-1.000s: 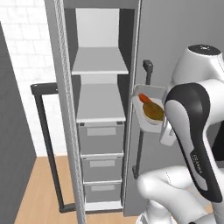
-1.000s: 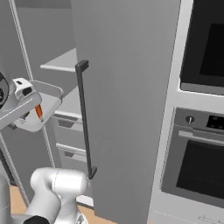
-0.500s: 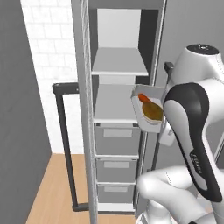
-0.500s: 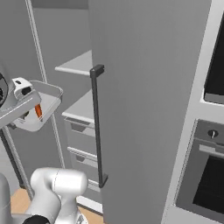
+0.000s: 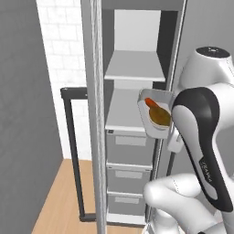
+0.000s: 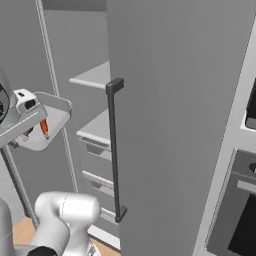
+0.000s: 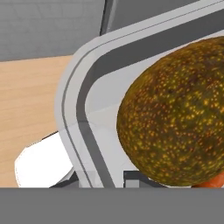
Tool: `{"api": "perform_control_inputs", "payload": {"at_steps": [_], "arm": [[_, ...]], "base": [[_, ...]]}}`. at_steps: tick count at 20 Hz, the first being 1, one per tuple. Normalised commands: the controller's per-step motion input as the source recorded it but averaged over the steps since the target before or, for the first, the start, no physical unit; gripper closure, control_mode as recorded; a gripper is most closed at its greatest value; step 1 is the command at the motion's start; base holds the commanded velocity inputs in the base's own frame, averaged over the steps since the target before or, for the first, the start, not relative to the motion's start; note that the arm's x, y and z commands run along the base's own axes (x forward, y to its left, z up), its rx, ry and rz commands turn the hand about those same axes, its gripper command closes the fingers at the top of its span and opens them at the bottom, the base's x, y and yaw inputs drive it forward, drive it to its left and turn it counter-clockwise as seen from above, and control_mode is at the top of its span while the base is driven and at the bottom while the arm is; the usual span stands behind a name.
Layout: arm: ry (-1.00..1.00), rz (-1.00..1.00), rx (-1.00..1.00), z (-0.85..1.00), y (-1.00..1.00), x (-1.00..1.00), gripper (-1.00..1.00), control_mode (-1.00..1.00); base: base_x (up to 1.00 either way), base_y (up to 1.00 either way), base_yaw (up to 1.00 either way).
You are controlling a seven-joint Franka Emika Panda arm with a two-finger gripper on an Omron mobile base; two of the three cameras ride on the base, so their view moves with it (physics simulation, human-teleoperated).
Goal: Take the meat container that has the steak and place it on the second highest rack of the freezer. Then take the vegetable container that has the carrot and avocado and place it on the highest rack of the freezer.
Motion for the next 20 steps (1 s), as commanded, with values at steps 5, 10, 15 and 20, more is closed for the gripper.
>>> {"api": "perform_control_inputs", "payload": {"at_steps": [5, 10, 15, 20], "arm": [[0.0, 0.0, 0.0, 0.0, 0.0, 0.0, 1.0, 1.0], [0.0, 0.0, 0.0, 0.0, 0.0, 0.0, 1.0, 1.0], [0.0, 0.07, 0.0, 0.01, -0.05, 0.84, 1.0, -1.0], [0.0, -0.01, 0.0, 0.13, -0.35, 1.0, 1.0, -1.0]], "base": [[0.57, 0.0, 0.15], [0.1, 0.08, 0.16], [0.0, 0.0, 0.0], [0.0, 0.0, 0.0]]}}
